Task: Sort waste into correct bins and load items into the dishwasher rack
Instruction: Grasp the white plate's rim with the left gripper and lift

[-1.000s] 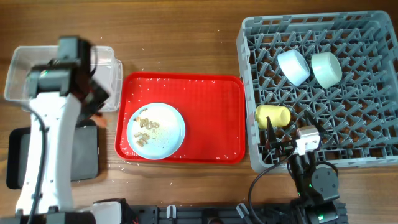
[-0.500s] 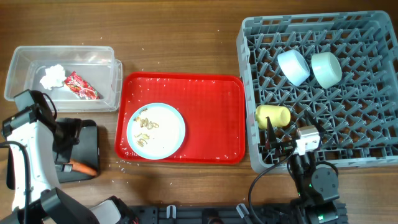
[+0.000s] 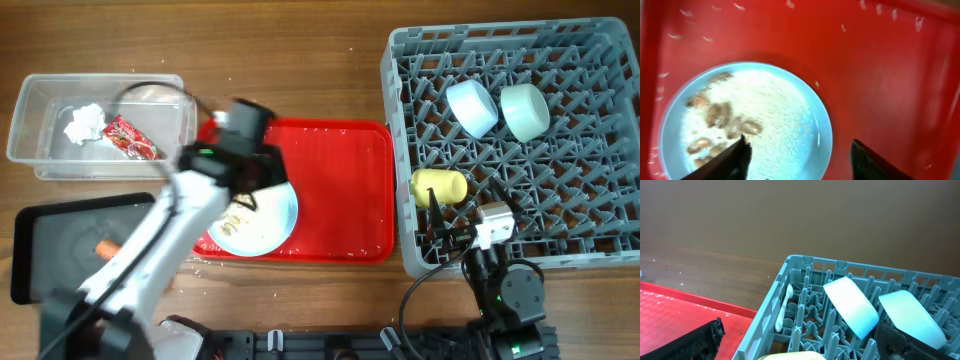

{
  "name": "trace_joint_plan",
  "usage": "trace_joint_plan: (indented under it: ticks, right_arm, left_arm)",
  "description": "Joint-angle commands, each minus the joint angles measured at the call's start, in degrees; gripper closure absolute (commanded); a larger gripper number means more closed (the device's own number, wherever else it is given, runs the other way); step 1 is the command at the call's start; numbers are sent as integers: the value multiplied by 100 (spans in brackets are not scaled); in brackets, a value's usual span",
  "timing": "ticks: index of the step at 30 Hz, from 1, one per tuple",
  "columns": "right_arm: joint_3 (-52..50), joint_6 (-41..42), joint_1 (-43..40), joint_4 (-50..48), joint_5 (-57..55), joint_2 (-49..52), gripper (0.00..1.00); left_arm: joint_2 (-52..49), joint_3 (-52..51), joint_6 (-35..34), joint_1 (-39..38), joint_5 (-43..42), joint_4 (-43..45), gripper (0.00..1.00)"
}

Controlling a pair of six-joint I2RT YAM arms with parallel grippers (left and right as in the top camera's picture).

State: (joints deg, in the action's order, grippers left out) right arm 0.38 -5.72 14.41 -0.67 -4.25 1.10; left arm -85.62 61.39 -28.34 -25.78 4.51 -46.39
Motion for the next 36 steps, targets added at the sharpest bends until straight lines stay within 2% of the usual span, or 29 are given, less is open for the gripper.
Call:
trace_joint_plan:
  ticks: [1,9,16,17,19,21,25,32,36]
  right_arm:
    - [-9,-31,-28,-11,96,-31,0]
    - [-9,-31,-28,-11,96,-31,0]
    - [-9,-31,-28,-13,96,-31,0]
    - [-9,-31,-28,-11,96,-31,0]
    - [-9,-31,-28,-11,96,-31,0]
    - [-9,-33,-28,-13,96,-31,0]
    - [-9,-31,-28,-11,96,-31,0]
    - [-9,-31,-28,-11,96,-31,0]
    - [-9,-33,-28,-11,96,-31,0]
  left_arm:
    - [-656,-4,564,-697,479,146,59]
    - [-1591,-4,564,-1366,608,321,69]
    - [-2184,-4,570,-1462,826,507,77]
    - [-2251,-4,566,-1462,852,507,80]
    - [-2339,-4,562,-1462,1047,509,96]
    - [-2312,74,562,-1462,1169,442,96]
    - [-2131,870,531,-1456,1189,-382,96]
    - [-1768,2732,317,-1436,1622,-2422,96]
    - [-1333,2981,74,-1279,1613,-2798,96]
